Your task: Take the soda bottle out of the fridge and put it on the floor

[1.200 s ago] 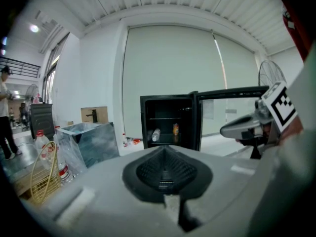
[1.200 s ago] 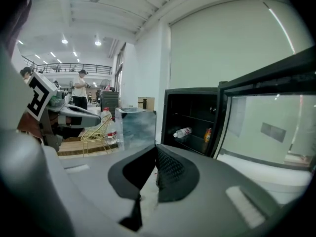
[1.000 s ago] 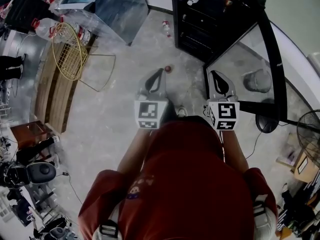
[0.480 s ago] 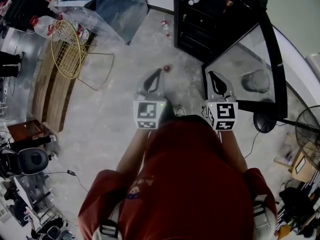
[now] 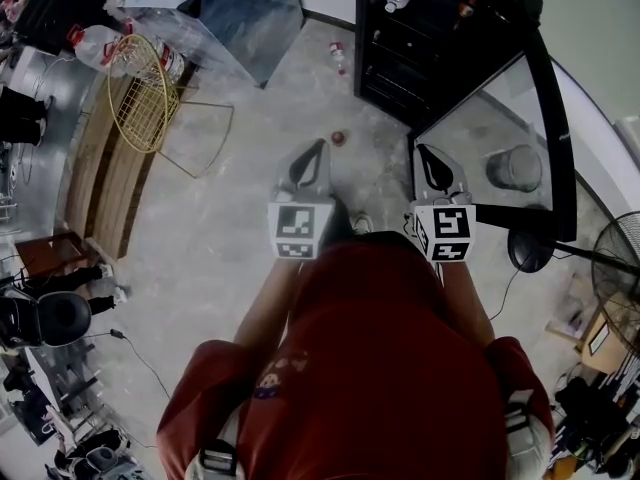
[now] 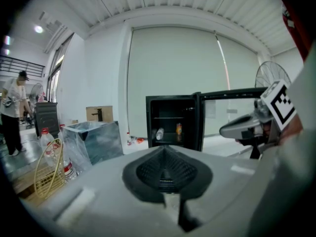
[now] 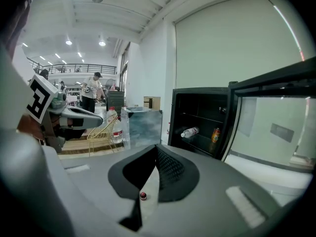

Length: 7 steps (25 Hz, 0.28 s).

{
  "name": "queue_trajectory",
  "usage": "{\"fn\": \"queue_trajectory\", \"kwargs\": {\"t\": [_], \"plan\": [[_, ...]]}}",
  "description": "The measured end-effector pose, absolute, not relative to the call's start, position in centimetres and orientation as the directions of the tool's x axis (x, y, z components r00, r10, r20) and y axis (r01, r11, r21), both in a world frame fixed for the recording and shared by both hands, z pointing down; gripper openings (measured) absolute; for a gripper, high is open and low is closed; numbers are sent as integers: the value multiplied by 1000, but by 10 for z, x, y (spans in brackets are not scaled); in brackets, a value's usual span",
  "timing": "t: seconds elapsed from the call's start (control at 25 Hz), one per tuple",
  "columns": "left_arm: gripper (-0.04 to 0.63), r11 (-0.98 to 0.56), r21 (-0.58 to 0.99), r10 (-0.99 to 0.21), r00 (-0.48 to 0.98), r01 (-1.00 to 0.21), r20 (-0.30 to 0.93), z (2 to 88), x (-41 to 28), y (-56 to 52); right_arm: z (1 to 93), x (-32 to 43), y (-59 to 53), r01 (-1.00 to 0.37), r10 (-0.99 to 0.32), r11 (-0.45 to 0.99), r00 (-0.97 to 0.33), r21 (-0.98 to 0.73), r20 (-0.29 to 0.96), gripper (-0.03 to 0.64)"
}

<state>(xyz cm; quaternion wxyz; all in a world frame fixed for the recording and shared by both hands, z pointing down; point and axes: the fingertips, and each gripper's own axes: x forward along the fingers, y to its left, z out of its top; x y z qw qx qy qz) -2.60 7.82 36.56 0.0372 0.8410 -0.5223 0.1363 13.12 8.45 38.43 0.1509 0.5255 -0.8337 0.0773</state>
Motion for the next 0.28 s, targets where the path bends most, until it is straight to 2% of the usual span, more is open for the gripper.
{"fn": "queue_trajectory", "kwargs": {"t": [0.28], "plan": [[0, -435, -83, -876, 400, -897, 270, 365, -31, 83, 384, 128, 86, -894, -848, 447, -417, 21, 328, 2]]}}
